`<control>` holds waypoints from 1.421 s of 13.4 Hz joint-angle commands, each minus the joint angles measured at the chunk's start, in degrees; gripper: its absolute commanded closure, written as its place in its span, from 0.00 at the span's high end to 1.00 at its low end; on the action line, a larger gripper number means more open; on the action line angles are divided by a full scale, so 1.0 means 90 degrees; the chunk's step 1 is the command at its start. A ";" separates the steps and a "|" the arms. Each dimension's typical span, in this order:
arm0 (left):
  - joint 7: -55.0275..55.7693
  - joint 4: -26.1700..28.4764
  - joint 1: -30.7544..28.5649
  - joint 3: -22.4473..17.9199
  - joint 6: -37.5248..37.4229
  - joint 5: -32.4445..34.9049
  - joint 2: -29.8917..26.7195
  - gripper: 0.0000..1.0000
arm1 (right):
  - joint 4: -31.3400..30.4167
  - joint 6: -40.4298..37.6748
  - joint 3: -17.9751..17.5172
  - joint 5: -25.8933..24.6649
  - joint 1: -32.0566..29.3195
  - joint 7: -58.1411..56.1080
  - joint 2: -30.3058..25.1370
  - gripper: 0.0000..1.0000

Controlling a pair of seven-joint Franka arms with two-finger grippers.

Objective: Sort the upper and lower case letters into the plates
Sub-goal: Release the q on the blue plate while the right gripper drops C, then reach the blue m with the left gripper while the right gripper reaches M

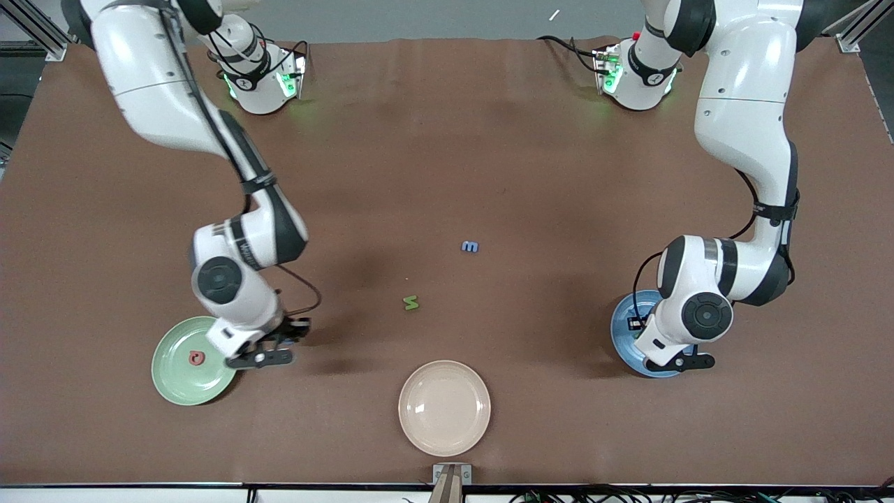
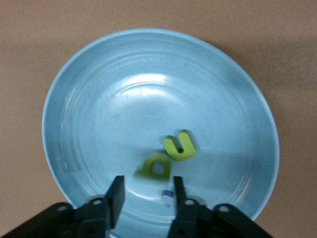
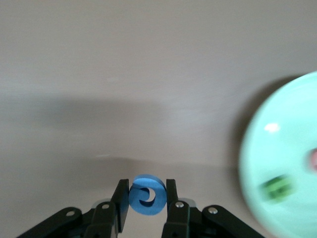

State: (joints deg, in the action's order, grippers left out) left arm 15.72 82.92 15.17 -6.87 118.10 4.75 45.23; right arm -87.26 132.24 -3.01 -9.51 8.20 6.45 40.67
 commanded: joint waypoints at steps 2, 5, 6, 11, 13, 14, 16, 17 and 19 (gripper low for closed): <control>0.0010 0.0113 0.0072 0.0109 -0.0026 0.0048 -0.0415 1.00 | 0.0115 -0.0016 -0.0135 -0.0057 -0.0792 -0.2029 -0.0066 0.08; 0.0157 0.0123 0.0151 0.0440 -0.0425 0.0019 -0.0728 1.00 | 0.0231 0.0014 -0.0135 -0.0077 -0.1183 -0.3389 0.0022 0.09; 0.0390 0.0123 0.0170 0.0645 -0.0562 0.0009 -0.0806 1.00 | 0.0358 0.0023 -0.0135 -0.0096 -0.1281 -0.3624 0.0138 0.10; 0.2710 0.0181 0.0549 0.1651 -0.0613 0.0019 -0.0856 1.00 | 0.0476 0.0199 -0.0135 -0.0086 -0.1360 -0.3880 0.0256 0.15; 0.3358 0.0317 0.0978 0.1682 -0.0564 0.0019 -0.0846 1.00 | 0.0467 0.0238 -0.0135 -0.0086 -0.1360 -0.3871 0.0286 0.38; 0.3574 0.0453 0.1222 0.1682 -0.0409 0.0019 -0.0856 1.00 | 0.0467 0.0277 -0.0135 -0.0077 -0.1370 -0.3861 0.0295 0.53; 0.4440 0.0708 0.1682 0.1682 0.0166 0.0019 -0.0846 1.00 | 0.0447 0.0384 -0.0135 -0.0067 -0.1360 -0.3851 0.0315 0.61; 0.4880 0.0767 0.1964 0.1682 0.0469 0.0019 -0.0778 1.00 | 0.0447 0.0433 -0.0135 -0.0057 -0.1379 -0.3851 0.0325 0.63; 0.5555 0.0767 0.2356 0.1672 0.0919 0.0087 -0.0593 0.99 | 0.0447 0.0453 -0.0135 -0.0057 -0.1380 -0.3861 0.0325 0.66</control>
State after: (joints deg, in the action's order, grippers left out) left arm 60.97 89.05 33.84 8.71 122.89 4.72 39.18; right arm -83.80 135.76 -3.45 -9.65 -3.44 -27.74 43.08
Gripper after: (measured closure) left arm 0.000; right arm 0.370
